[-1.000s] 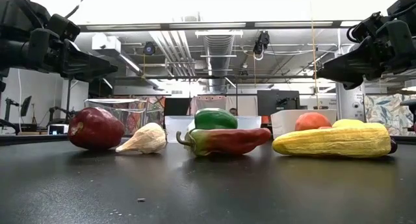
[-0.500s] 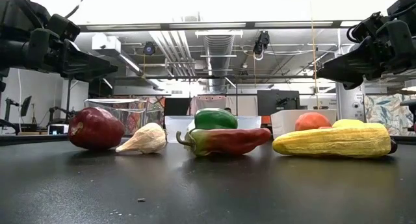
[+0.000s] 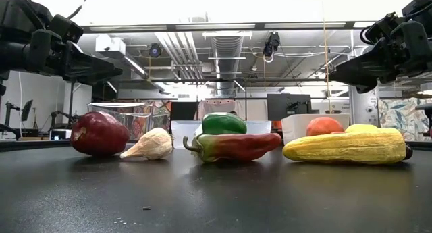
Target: Sort produce into baskets
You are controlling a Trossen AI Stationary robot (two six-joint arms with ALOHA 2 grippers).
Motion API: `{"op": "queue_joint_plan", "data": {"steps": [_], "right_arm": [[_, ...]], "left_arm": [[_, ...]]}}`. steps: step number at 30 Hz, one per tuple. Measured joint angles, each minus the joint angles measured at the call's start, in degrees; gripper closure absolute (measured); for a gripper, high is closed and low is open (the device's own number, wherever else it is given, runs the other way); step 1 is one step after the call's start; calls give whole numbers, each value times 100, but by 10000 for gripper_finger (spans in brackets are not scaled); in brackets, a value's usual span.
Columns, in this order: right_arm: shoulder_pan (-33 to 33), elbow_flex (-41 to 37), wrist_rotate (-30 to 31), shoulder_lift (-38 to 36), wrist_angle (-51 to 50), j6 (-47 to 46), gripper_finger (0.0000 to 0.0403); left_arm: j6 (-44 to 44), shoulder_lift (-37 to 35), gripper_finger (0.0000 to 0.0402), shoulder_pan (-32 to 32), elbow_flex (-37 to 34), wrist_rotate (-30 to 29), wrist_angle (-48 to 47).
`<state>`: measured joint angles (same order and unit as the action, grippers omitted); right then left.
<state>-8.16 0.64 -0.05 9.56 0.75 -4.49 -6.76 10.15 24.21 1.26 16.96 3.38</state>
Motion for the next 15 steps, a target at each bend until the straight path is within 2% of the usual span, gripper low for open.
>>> {"op": "queue_joint_plan", "data": {"steps": [6, 8, 11, 15], "right_arm": [[0, -2, 9, 0, 31, 509, 199], [0, -2, 7, 0, 35, 396, 199], [0, -2, 9, -2, 60, -568, 199], [-2, -2, 2, -11, 725, -1852, 200]], "left_arm": [[0, 0, 209, 0, 2, 1, 0], [-2, 0, 209, 0, 0, 1, 0], [0, 0, 209, 0, 1, 1, 0], [0, 0, 209, 0, 2, -1, 0]]}}
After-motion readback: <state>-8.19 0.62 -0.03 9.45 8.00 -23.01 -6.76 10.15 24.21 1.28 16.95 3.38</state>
